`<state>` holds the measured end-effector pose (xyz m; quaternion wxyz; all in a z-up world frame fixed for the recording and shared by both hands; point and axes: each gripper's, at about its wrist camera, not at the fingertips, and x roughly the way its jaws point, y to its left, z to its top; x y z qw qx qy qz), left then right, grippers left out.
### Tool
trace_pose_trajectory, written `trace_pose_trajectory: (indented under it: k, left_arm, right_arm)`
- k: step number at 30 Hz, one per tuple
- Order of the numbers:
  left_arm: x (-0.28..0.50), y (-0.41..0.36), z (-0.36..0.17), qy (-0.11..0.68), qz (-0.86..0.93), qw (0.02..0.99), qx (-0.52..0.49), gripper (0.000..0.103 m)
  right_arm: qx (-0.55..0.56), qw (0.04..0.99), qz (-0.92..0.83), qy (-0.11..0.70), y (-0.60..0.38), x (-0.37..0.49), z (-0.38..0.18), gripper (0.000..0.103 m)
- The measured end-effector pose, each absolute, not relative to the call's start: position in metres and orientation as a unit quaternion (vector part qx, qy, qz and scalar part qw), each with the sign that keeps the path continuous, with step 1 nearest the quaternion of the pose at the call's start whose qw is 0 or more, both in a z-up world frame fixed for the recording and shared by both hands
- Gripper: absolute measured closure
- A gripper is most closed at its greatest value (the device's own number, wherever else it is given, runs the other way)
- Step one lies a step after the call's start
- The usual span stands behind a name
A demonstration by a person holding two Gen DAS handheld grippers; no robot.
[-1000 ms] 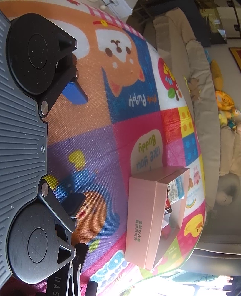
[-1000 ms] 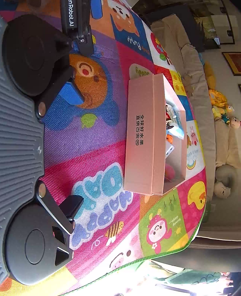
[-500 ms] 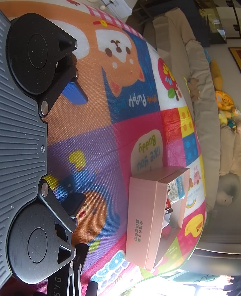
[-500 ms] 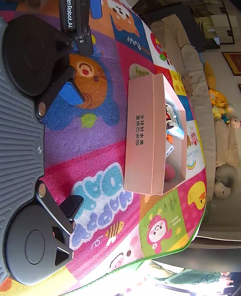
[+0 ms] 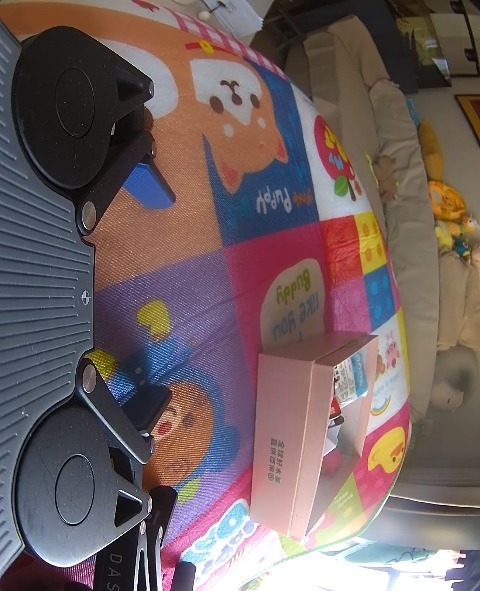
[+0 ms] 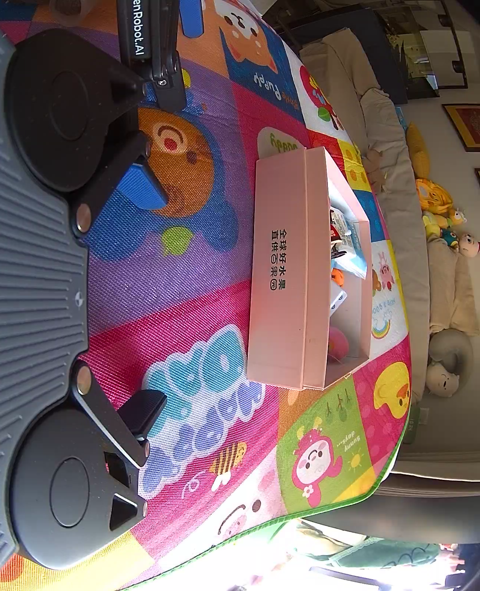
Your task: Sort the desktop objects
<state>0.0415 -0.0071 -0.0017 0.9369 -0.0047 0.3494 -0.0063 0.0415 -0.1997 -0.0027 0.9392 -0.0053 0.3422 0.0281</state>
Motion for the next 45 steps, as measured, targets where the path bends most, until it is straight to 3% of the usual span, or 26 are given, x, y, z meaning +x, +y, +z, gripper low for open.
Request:
trace_pose_trajectory:
  k: [45]
  left_arm:
    - [0.041,-0.008,-0.001,0.350,-0.006,0.937,-0.004,0.000]
  right_arm:
    - [-0.010,0.939,0.042,0.341,-0.199,0.054,-0.002,0.000]
